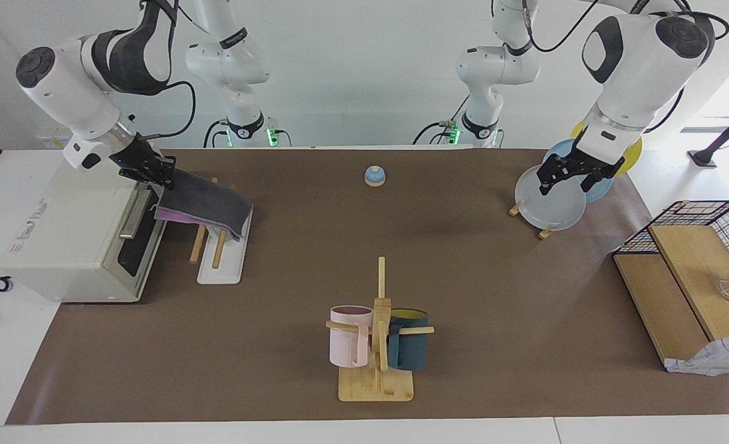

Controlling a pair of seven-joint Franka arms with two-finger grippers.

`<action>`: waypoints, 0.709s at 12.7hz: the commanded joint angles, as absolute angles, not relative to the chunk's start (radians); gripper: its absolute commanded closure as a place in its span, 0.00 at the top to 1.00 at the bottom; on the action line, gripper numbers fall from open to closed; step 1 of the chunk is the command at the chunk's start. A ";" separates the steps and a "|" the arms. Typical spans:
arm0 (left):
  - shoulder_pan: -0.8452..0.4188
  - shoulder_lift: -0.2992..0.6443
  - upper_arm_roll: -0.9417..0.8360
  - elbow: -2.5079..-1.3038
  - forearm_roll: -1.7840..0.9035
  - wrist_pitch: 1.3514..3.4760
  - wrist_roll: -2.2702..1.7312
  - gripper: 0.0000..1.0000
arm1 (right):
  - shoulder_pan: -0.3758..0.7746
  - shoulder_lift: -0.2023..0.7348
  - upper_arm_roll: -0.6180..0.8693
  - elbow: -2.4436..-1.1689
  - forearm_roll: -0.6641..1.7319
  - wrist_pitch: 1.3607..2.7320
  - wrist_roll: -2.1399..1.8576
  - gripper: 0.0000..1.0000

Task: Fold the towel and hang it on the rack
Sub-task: 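Lower the towel onto the dowels and release with the right gripper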

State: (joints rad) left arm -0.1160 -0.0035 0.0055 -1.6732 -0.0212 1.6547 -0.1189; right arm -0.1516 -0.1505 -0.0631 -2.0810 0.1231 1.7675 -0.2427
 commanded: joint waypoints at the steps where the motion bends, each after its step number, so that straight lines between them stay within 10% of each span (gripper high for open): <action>1: -0.132 0.008 0.014 -1.621 -0.009 1.579 -0.110 1.00 | -0.167 -0.172 -0.052 -2.096 0.100 1.784 -0.268 1.00; 9: -0.078 0.002 -0.026 -1.640 -0.008 1.598 -0.103 1.00 | -0.117 -0.121 -0.029 -1.910 0.009 1.695 -0.275 1.00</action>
State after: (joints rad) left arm -0.1102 -0.0008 0.0031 -1.6444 -0.0212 1.5996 -0.1177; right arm -0.1389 -0.1431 -0.0393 -2.0040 0.0322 1.7574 -0.2659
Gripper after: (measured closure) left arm 0.000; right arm 0.000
